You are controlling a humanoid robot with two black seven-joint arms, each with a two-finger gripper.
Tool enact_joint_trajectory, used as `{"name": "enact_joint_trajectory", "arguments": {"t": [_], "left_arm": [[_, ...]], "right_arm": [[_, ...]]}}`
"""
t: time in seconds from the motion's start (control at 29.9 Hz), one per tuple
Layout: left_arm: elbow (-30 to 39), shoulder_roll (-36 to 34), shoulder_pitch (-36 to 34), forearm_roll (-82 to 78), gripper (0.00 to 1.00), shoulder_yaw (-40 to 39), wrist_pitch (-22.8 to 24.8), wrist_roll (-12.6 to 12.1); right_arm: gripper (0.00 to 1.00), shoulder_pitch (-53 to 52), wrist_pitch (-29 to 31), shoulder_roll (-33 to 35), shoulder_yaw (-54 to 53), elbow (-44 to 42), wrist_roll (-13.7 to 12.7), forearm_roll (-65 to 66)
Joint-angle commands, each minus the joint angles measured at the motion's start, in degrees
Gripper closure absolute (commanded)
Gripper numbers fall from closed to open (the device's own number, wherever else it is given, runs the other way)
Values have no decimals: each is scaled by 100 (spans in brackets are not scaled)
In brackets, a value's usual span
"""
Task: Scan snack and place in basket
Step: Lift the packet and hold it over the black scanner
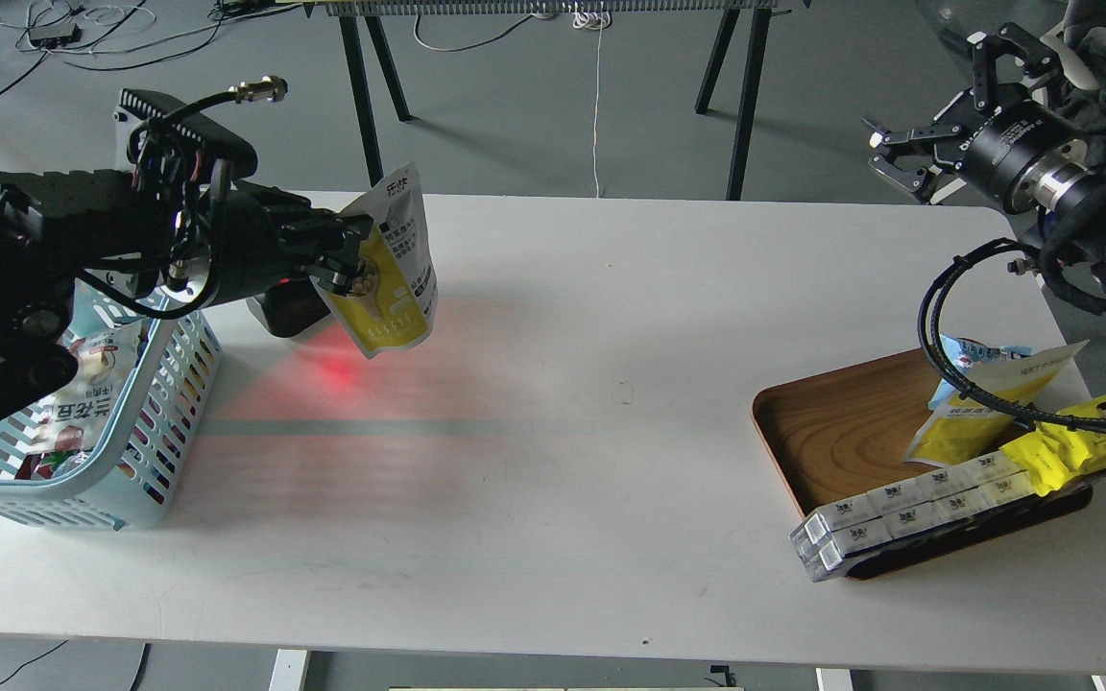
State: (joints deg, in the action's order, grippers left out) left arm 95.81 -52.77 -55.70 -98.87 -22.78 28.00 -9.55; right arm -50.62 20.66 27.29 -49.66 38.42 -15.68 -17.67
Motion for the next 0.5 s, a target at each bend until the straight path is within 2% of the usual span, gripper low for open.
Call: {"name": "enact_joint_trajectory", "arguments": {"t": [0.0,0.23,0.47], "left_arm": [[-1,21,-29,-18,100,-7,0,-99],[-1,22,-12,-115,100,1,0,-389],[-53,311,-20,-414,100,1,0,-538]], "right_arm": [[4,0,0,-5,0,-1,4,0],[4,0,0,-5,0,-1,4,0],[4,0,0,-13,0,-1,4,0]]}}
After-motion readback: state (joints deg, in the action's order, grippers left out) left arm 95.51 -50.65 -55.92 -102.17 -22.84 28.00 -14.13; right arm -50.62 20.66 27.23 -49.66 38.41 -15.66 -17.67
